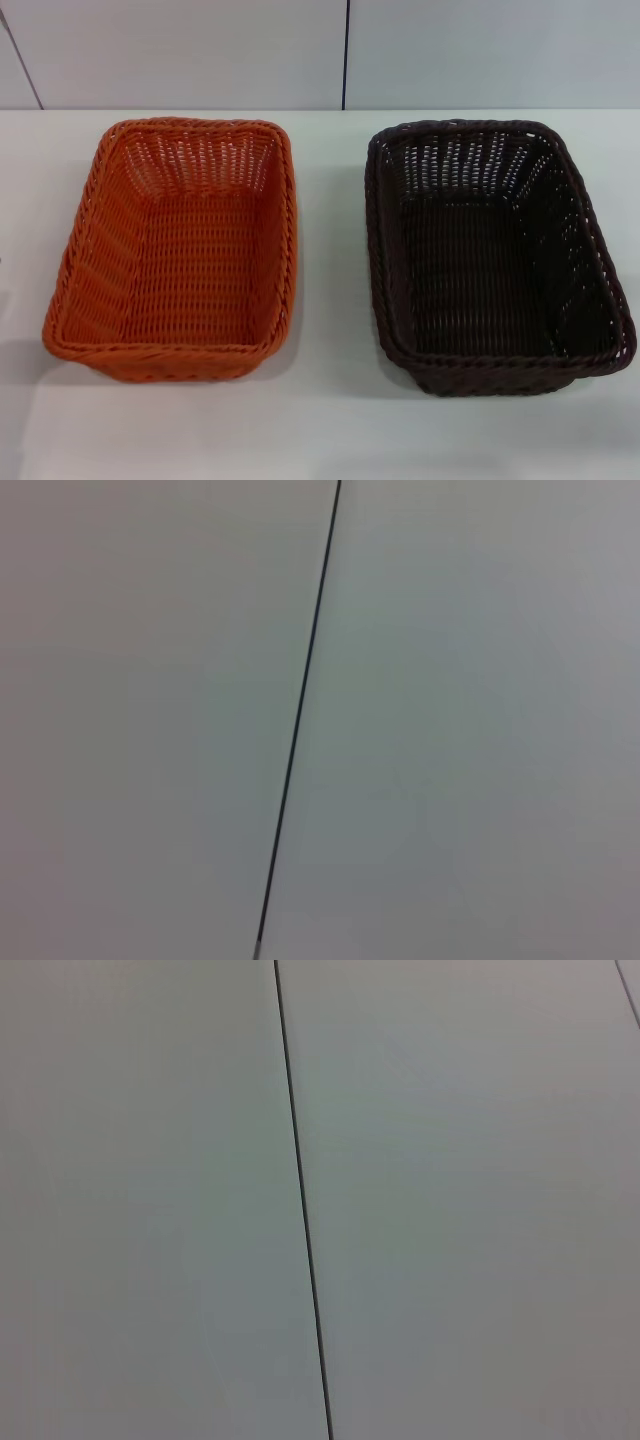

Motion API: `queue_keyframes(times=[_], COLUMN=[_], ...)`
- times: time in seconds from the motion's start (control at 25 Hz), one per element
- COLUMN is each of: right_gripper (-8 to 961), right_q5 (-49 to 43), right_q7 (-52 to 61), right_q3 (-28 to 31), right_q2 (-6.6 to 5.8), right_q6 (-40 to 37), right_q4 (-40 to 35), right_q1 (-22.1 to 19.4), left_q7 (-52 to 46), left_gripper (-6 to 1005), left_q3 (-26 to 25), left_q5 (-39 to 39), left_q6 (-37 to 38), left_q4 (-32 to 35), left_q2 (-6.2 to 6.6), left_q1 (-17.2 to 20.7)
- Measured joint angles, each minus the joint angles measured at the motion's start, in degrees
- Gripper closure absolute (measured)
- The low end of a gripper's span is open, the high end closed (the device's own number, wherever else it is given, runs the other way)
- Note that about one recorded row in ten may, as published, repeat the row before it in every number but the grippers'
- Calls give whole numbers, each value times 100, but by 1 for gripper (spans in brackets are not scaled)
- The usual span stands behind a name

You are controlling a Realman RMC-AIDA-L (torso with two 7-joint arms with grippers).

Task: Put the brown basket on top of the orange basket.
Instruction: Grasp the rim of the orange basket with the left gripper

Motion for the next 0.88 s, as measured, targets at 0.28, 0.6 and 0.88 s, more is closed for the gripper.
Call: queue_keyframes(times=[0.28,0.6,0.88], right_gripper=[124,124,124], right_q5=[0,0,0], right_q7=[0,0,106], right_q3=[0,0,-8], right_q2=[0,0,0], right_q6=[0,0,6], right_q4=[0,6,16], right_q1=[1,-7,-24], left_q7=[0,0,-328], left_gripper=[192,193,194], left_q3=[-128,-131,-333], left_q5=[-3,-7,3], left_q6=[0,0,-253], left_q4=[2,2,9], left_q2=[2,2,13], left_q1=[19,24,-81])
